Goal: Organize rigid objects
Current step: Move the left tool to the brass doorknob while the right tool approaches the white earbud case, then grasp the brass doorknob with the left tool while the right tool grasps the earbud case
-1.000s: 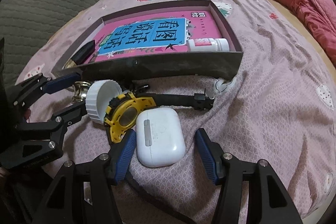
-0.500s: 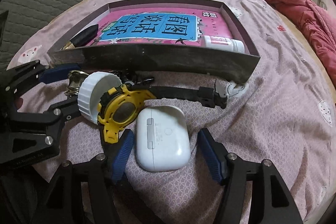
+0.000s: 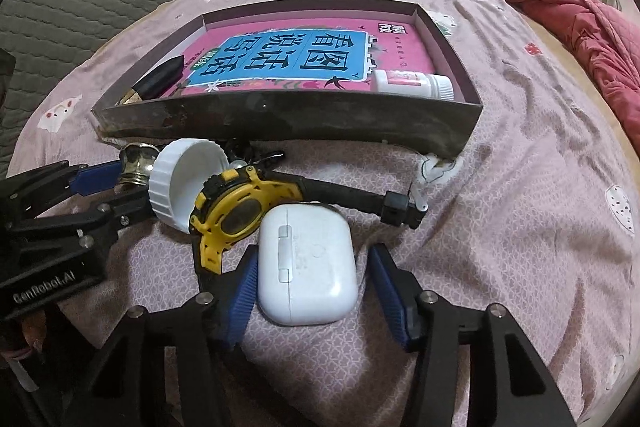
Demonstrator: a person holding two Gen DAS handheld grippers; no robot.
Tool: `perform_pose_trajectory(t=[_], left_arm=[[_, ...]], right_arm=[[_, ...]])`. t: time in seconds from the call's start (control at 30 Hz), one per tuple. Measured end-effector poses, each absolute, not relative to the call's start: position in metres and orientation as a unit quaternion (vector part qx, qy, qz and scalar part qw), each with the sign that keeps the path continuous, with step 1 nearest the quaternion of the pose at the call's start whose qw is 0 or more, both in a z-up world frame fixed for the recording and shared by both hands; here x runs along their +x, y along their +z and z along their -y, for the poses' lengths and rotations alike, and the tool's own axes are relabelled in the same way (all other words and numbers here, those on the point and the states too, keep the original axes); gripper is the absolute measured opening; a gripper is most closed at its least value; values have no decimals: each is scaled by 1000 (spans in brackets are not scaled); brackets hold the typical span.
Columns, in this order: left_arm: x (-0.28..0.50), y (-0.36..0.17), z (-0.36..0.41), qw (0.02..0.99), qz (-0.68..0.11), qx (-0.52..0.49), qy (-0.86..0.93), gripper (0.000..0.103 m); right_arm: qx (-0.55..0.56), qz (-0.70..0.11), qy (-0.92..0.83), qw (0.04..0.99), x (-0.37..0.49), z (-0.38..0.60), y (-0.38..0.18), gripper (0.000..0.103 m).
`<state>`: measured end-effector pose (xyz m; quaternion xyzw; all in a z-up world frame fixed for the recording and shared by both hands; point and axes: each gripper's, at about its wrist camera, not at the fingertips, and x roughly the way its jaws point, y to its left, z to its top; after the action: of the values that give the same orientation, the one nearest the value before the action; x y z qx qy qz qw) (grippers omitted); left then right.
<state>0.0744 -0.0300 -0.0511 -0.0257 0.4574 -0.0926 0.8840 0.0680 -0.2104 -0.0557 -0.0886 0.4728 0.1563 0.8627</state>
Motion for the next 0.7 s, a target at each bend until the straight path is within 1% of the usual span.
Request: perform_pose_trajectory(t=[0.2, 0.47, 0.7], left_arm=[[73, -49, 25, 885, -457, -34, -87, 49], [72, -48, 27, 886, -455, -19, -88, 49], [72, -49, 26, 883, -459, -24, -90, 49]], right_arm=[[-80, -475, 156, 863, 69, 215, -54, 48], [-78, -475, 163, 861, 68, 218, -53, 45], [-53, -475, 172, 862, 69, 225, -51, 45]])
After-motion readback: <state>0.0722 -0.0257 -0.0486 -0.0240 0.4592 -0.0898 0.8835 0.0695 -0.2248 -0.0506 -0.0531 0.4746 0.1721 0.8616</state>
